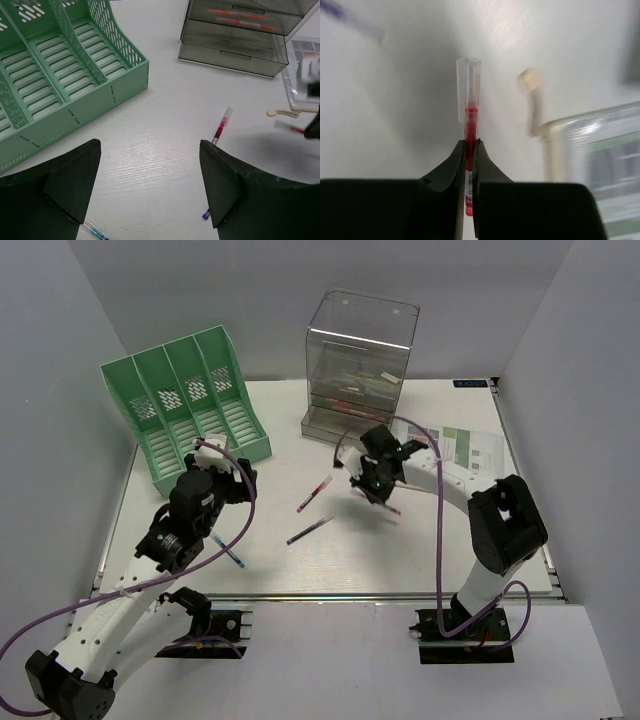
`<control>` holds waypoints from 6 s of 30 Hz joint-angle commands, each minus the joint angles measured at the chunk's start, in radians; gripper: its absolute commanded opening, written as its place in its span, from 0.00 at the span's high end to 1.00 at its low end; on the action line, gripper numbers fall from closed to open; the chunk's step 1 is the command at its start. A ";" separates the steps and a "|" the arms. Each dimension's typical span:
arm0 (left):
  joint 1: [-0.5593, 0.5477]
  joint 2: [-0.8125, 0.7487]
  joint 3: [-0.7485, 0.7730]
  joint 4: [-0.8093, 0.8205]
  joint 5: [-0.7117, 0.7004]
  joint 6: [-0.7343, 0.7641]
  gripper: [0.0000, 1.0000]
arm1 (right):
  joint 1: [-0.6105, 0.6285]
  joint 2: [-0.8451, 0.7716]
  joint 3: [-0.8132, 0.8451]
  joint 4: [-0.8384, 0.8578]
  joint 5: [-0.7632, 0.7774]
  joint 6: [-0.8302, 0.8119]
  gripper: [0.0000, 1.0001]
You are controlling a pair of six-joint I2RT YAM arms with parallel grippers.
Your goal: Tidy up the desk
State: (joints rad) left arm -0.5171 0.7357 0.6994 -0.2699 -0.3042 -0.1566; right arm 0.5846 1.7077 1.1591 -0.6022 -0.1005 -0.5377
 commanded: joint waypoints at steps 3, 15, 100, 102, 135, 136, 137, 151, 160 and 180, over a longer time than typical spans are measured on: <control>-0.003 -0.007 -0.005 0.003 0.002 0.014 0.13 | 0.001 -0.004 0.331 0.011 -0.021 -0.179 1.00; -0.003 0.014 -0.012 0.005 -0.007 0.023 0.14 | -0.012 0.237 0.537 0.464 0.157 -0.390 1.00; 0.121 0.567 -0.166 -0.466 -0.041 -1.083 0.71 | -0.358 -0.488 -0.226 0.311 -0.697 0.240 0.55; 0.121 0.573 -0.160 -0.483 -0.042 -1.068 0.72 | -0.362 -0.490 -0.226 0.311 -0.702 0.242 0.55; 0.063 0.864 0.647 0.044 0.898 0.418 1.00 | -0.417 -0.574 -0.265 0.369 -0.588 0.188 0.56; 0.063 0.893 0.694 0.055 0.895 0.509 1.00 | -0.416 -0.580 -0.265 0.378 -0.578 0.188 0.56; 0.063 0.948 0.719 0.082 0.893 0.544 1.00 | -0.423 -0.594 -0.272 0.386 -0.570 0.191 0.56; 0.043 1.335 0.954 0.347 0.861 1.002 1.00 | -0.473 -0.628 -0.291 0.420 -0.551 0.197 0.56; 0.034 1.476 1.037 0.396 0.786 1.062 0.98 | -0.477 -0.619 -0.295 0.421 -0.556 0.194 0.56; 0.035 1.069 0.761 0.566 0.717 0.281 0.49 | -0.441 -0.628 -0.433 0.216 -0.972 -0.447 0.53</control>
State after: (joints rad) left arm -0.4873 2.0712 1.5394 0.2161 0.3866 0.5053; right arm 0.1162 1.1004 0.7895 -0.2790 -0.8879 -0.6472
